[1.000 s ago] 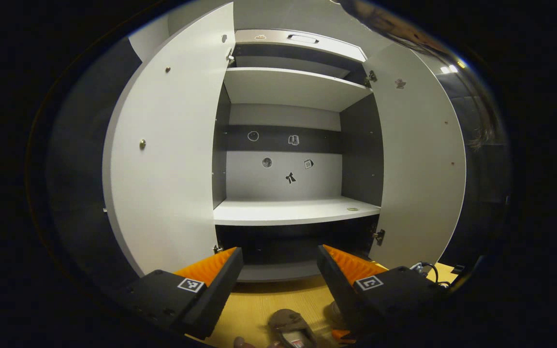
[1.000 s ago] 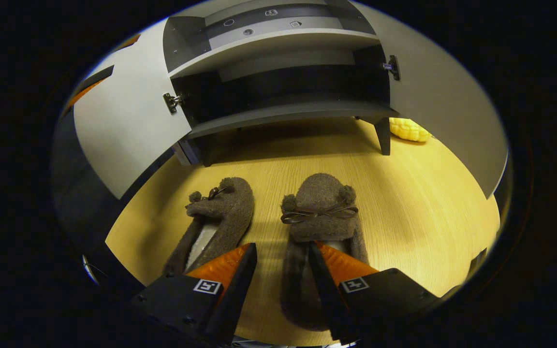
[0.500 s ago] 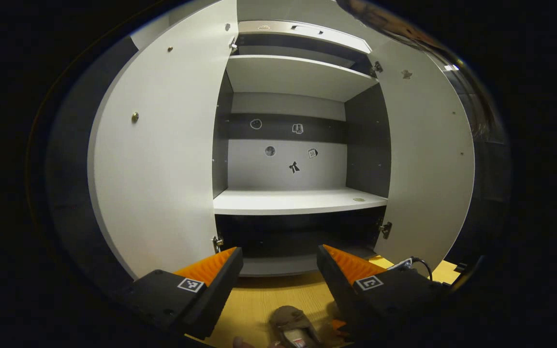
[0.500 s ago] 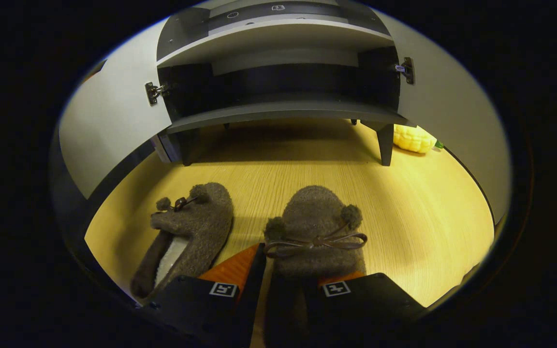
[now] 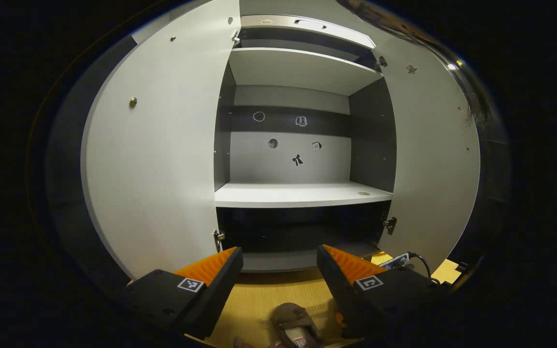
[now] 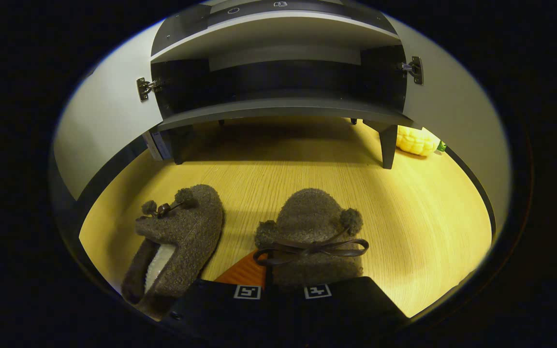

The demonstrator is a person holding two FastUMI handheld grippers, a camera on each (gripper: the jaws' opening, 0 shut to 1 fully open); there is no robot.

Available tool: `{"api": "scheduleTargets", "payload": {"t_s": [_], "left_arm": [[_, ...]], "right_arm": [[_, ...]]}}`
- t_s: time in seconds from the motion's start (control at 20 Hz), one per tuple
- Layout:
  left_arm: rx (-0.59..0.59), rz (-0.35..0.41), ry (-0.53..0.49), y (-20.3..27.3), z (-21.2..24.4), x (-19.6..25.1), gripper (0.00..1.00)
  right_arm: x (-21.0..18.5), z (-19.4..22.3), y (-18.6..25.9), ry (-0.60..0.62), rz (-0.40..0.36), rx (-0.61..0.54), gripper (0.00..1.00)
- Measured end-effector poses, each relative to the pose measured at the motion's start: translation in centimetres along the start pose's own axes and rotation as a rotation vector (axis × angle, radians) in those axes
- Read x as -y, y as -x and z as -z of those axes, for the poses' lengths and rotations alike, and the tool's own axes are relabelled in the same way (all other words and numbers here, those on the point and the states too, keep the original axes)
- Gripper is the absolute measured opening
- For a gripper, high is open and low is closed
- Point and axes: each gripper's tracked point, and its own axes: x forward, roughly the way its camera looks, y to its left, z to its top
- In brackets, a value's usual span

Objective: Grab one shoe with the right hand and put it into the shoe cabinet, grab the other shoe with the left hand and put it into the shoe cabinet; then close the right door with the right hand and the left door with the left hand.

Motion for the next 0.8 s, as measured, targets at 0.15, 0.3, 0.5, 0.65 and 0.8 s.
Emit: {"api": "scheduleTargets", "payload": {"t_s": [0.15, 0.3, 0.5, 0.65, 0.8], "left_arm": [[-0.004, -0.001, -0.002, 0.1, 0.0, 0.1, 0.98], [0.001, -0.006, -0.009, 0.5, -0.4, 0.6, 0.98], [0.022, -0.009, -0.002, 1.8, -1.7, 1.2, 0.98], [0.019, -0.02, -0.013, 3.4, -2.4, 1.6, 0.98], [0.018, -0.019, -0.001, 5.4, -3.1, 2.3, 0.98]], "right_arm": [[-0.2, -0.1, 0.2, 0.027, -0.028, -0.005, 0.18], [-0.4, -0.4, 1.0, 0.061, -0.059, -0.016, 0.18], [0.2, -4.2, 4.1, 0.021, -0.081, 0.038, 0.17], [1.1, -9.0, 7.5, 0.019, -0.069, 0.115, 0.17], [1.7, -14.6, 10.8, 0.032, -0.048, 0.228, 0.17]]}}
